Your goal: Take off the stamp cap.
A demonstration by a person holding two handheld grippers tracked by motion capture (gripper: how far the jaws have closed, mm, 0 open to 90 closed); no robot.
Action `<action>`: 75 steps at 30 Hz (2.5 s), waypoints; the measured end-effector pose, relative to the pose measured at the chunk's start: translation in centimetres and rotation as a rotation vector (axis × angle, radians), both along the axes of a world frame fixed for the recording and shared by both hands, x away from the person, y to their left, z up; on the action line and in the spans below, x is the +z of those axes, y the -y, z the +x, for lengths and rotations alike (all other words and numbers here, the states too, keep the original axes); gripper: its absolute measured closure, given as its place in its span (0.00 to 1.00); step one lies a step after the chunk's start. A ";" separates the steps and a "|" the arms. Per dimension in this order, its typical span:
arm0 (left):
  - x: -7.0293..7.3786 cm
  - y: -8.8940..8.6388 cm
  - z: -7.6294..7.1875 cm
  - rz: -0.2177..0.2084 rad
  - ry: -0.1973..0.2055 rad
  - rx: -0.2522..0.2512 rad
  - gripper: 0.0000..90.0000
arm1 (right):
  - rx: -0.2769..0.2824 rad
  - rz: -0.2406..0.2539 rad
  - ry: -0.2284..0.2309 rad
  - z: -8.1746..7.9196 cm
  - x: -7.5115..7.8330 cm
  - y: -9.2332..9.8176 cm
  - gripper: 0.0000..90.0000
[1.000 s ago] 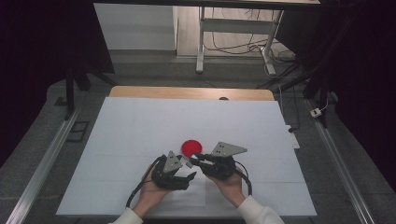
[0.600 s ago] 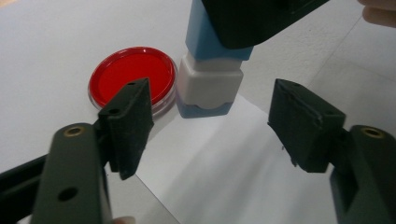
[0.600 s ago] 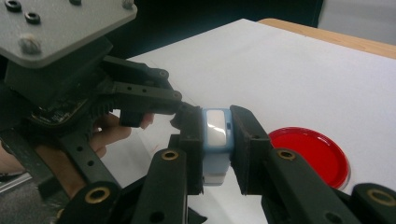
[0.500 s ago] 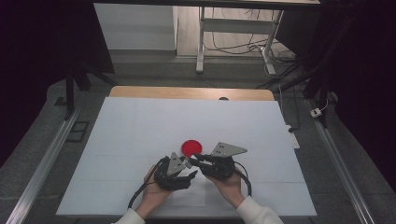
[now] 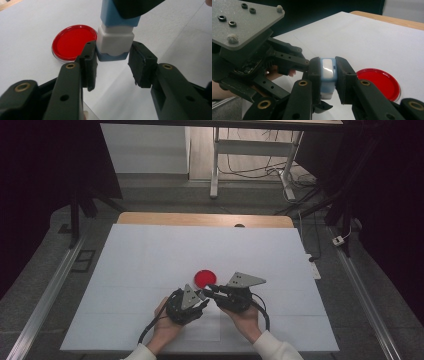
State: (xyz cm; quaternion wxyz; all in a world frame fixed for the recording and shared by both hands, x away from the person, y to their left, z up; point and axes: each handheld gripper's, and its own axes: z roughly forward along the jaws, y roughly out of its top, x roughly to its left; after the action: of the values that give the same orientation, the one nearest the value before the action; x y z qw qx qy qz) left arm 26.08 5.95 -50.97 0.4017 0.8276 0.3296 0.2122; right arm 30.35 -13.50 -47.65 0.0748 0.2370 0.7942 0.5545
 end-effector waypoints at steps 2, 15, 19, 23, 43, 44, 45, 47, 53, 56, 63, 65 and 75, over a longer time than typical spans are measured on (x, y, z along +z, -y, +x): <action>0.0 0.0 0.0 0.003 0.001 0.004 0.67 | 0.000 0.001 -0.001 0.0 0.0 0.0 0.83; -0.1 0.0 0.0 0.012 0.007 0.006 0.71 | -0.003 0.007 -0.012 0.1 -0.1 0.0 0.83; -0.1 0.1 0.0 0.014 0.003 0.003 0.71 | -0.004 0.003 -0.011 0.1 -0.1 0.0 0.83; -0.1 0.1 0.0 0.019 0.002 -0.002 0.72 | -0.003 -0.002 -0.011 0.1 -0.1 0.0 0.83; -0.1 0.2 -0.1 0.068 0.011 -0.018 0.72 | 0.004 -0.020 -0.009 0.0 -0.2 -0.1 0.83; -0.1 0.2 -0.1 0.074 0.014 -0.019 0.72 | 0.004 -0.022 -0.010 0.0 -0.2 -0.1 0.83; -0.1 0.2 -0.2 0.081 0.017 -0.017 0.72 | 0.004 -0.022 -0.010 0.0 -0.2 -0.1 0.83; -0.1 0.2 -0.2 0.085 0.017 -0.018 0.72 | 0.004 -0.023 -0.010 0.0 -0.2 -0.1 0.83; -0.1 0.2 -0.2 0.089 0.022 -0.019 0.72 | 0.004 -0.022 -0.009 0.0 -0.2 -0.1 0.83; -0.1 0.1 -0.1 0.074 0.017 -0.019 0.72 | 0.002 -0.019 -0.008 0.1 -0.2 0.0 0.83; -0.2 0.1 -0.1 0.037 0.004 -0.011 0.72 | -0.002 -0.013 -0.009 0.0 -0.1 0.0 0.83; -0.2 0.1 -0.2 0.041 0.007 -0.009 0.72 | -0.003 -0.016 -0.010 0.0 -0.1 0.0 0.83; -0.2 0.2 -0.2 0.097 0.030 -0.016 0.72 | 0.001 -0.037 -0.005 0.0 -0.1 -0.1 0.83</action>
State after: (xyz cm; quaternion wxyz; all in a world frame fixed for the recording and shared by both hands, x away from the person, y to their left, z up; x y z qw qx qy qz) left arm 25.86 5.74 -51.21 0.3675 0.8456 0.3061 0.2371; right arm 30.32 -13.40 -47.71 0.0769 0.2365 0.8046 0.5393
